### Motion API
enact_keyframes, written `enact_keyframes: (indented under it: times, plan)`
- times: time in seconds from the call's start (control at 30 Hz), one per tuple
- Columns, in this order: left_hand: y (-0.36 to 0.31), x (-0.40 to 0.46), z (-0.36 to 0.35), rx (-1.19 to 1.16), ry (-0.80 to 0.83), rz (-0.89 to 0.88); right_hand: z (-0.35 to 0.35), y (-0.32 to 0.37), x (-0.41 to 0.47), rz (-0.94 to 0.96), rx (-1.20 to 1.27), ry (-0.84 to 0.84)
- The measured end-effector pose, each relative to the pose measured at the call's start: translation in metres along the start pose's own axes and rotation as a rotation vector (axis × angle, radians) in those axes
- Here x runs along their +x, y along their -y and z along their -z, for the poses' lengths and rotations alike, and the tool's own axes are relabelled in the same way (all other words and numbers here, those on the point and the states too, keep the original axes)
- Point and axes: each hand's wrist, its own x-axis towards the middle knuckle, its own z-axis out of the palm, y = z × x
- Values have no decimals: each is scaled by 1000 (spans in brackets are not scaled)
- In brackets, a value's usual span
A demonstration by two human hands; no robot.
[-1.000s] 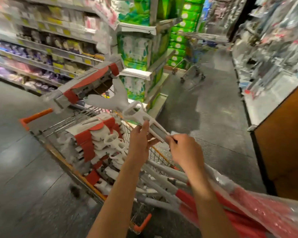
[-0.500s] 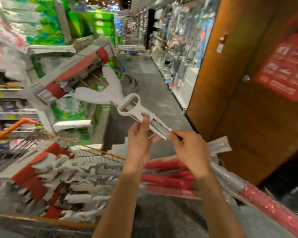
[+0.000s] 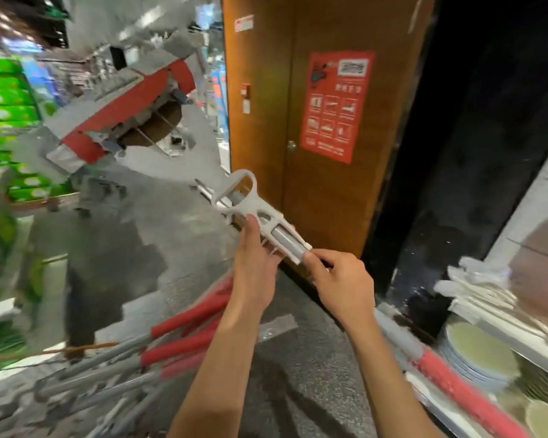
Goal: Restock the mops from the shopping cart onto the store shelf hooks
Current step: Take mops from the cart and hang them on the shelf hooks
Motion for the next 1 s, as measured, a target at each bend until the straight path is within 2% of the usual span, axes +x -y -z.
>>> enact_keyframes:
  times: [0.13,0.43,0.67,0.83,1.0]
  plan:
    - [33,-34,-61,-17,86,50,55,-45,-33,-126,81,-106]
    - [91,-121,-174,91,369,159,159,-139,-115,-247,264,-345]
    - [142,-180,-248,99,414,146,230,-180,-165,-281,559,-371]
    - [176,-215,-293,93,539,173,286,-206,-190,-385,718,-416]
    - [191,-250,-334,105,677,209,364,-214,-192,-247,555,-564]
